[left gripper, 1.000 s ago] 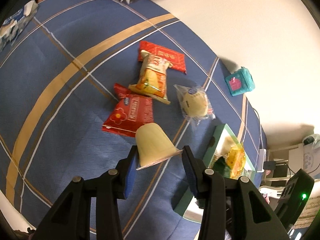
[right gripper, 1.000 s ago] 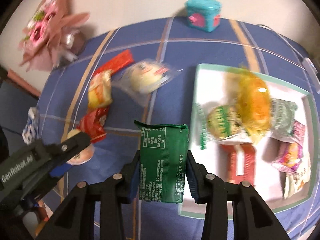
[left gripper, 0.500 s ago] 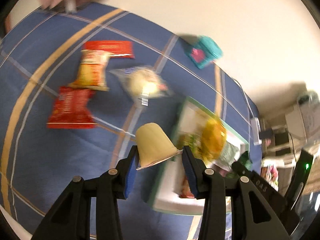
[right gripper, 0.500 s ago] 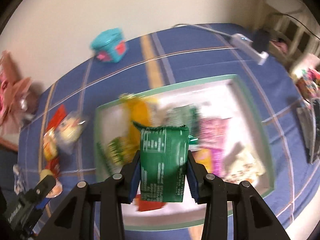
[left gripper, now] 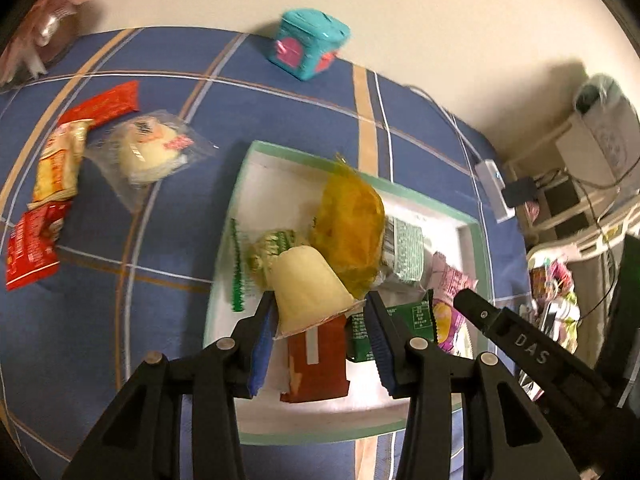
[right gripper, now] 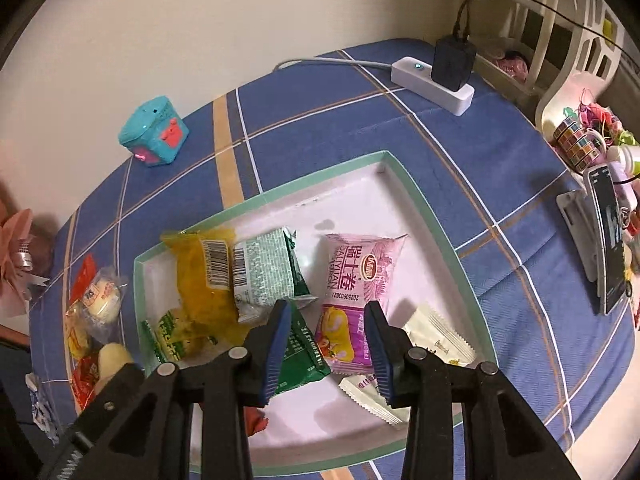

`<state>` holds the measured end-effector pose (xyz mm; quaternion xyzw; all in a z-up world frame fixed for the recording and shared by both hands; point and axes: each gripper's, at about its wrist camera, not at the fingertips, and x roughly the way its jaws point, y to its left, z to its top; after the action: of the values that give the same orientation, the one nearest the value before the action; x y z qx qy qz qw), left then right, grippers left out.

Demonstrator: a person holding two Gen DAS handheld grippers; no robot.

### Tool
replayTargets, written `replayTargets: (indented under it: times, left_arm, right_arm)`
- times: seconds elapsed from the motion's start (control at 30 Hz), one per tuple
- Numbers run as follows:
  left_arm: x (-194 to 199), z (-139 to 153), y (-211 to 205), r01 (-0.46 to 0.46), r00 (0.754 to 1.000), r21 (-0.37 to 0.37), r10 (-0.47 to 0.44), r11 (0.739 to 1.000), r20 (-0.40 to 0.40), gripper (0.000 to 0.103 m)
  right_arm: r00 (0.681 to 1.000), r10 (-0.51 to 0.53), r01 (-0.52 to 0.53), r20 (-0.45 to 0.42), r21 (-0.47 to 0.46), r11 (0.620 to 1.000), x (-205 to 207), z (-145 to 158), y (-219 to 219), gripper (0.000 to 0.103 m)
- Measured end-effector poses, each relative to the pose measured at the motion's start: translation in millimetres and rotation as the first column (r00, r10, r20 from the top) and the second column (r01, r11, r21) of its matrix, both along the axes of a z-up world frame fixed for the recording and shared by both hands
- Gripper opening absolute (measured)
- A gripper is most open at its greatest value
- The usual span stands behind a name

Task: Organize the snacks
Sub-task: 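Carry the green packet and pudding cup into the white tray and open both grippers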

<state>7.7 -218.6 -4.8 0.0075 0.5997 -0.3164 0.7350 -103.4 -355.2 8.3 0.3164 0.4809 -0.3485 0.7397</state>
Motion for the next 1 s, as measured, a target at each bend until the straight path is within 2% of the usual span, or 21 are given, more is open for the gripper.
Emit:
replayTargets:
  times: [0.13,0.4,0.53,0.77,1.0]
  left_arm:
    - [-1,-12,-9,0.022,1.0,0.009,-0.022,1.0,-0.013,0.045]
    - [-7,-13,-25,0.066,0.998,0.007,-0.066,0.998,0.021,0.045]
    - [-6,-22,-27,0.067,0.998,-0.009,-0.067,0.998,-0.008,0.045]
    - [-6,-18,-23,0.074,0.997,-0.019,-0.074,0.997,-0.009,0.059]
    - [1,-12,-8,0.046,0.999,-0.007,-0.046,0.999,-0.018,0.064]
  right_arm:
    - [1.0,0.004,-0.003,-0.004,0.024,1.0,2,-6,1,0.04]
    - [1.0,-0.013,0.013,-0.005,0.032,0.999,-3,-8,-1,0.041]
    - [1.0,-0.024,0.024,-0.004,0.04,0.999,-5,-9,-3,0.041]
    - [0.999,-0.039,0.039,-0.004,0.037,0.999,-8,-7,-5,0.041]
    - [1.0,-0.015,0.015,-0.005,0.033,0.999,-4,-6,0,0.041]
